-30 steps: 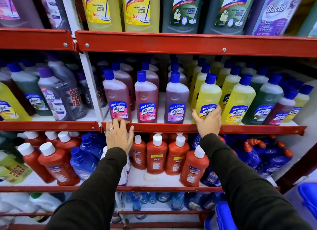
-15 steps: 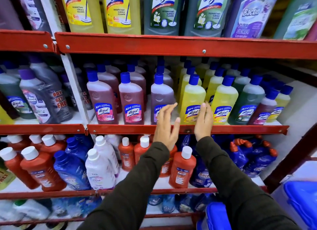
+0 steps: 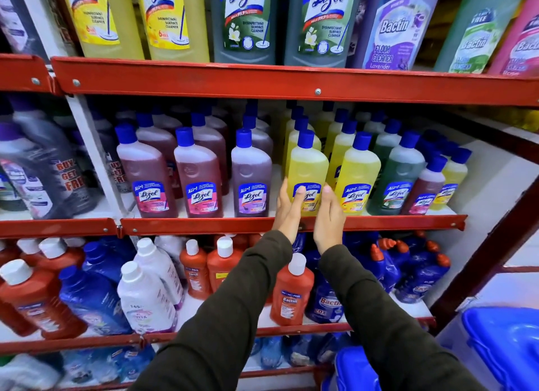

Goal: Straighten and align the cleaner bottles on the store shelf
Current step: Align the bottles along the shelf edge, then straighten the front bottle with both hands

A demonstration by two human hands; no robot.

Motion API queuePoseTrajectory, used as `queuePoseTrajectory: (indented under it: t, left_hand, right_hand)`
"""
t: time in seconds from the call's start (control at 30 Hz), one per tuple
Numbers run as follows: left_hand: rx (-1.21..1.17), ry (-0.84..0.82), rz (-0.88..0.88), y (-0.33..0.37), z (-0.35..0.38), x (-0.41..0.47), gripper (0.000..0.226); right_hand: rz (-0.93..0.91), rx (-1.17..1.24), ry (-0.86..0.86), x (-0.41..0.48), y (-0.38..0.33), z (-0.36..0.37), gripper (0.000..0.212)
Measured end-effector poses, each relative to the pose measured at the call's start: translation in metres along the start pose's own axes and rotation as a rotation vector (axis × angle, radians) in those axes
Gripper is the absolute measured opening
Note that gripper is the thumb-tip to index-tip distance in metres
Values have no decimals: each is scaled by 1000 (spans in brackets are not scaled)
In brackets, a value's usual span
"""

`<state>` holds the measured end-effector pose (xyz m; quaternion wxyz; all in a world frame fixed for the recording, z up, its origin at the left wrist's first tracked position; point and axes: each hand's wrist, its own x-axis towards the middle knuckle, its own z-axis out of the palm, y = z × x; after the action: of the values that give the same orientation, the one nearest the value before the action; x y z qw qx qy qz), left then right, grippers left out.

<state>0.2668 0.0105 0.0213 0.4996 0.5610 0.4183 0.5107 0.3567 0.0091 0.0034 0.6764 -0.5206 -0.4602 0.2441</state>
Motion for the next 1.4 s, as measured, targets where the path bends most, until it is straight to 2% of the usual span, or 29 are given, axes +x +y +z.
queuePoseTrajectory:
  t: [0.2,0.27,0.37,0.4,0.5,0.57,0.7,0.8,0.9,0.97,1.1,1.4]
  left_hand:
    - [45,-37,14,-7,-7,2,84]
    - [84,31,86,-9,-11,-4,77]
    - [165,203,295,-11,-23,-20,51]
    - [219,273,371,-11,-29,-23,46]
    - [284,451,520,-11,-47,-26,47]
    - [259,505,499,-6,-57,-22,58]
    - [152,438,291,-2,-75,-13,75]
    - [100,307,185,-9,-87,-8,74]
    - [107,237,161,-8,-91,-8,69]
    - [108,210,158,-4,-88,-11,73]
    - [97,205,184,0,-87,-14,81]
    - [81,170,178,4,-89,-18,71]
  right_hand:
    - [-2,-100,-25,4,2,-3,51]
    - [4,-127,20,0,2,1,54]
    - [-31,-129,191,-12,-5,15,51]
    - [-70,-103,189,-17,-11,20,48]
    - [-155,-32,8,-32,-18,41,40]
    - [-156,-41,-121,-38,-22,57,45]
    - [3,30,-265,-42,-26,79,57]
    - [81,106,-312,-43,-25,81,71]
    - [85,114,-305,-44,-24,78,63]
    - [79,103,-303,-44,-26,77,57]
    - [53,64,-278,-44,-27,79,59]
    - [48,28,-282,-43,-26,76,61]
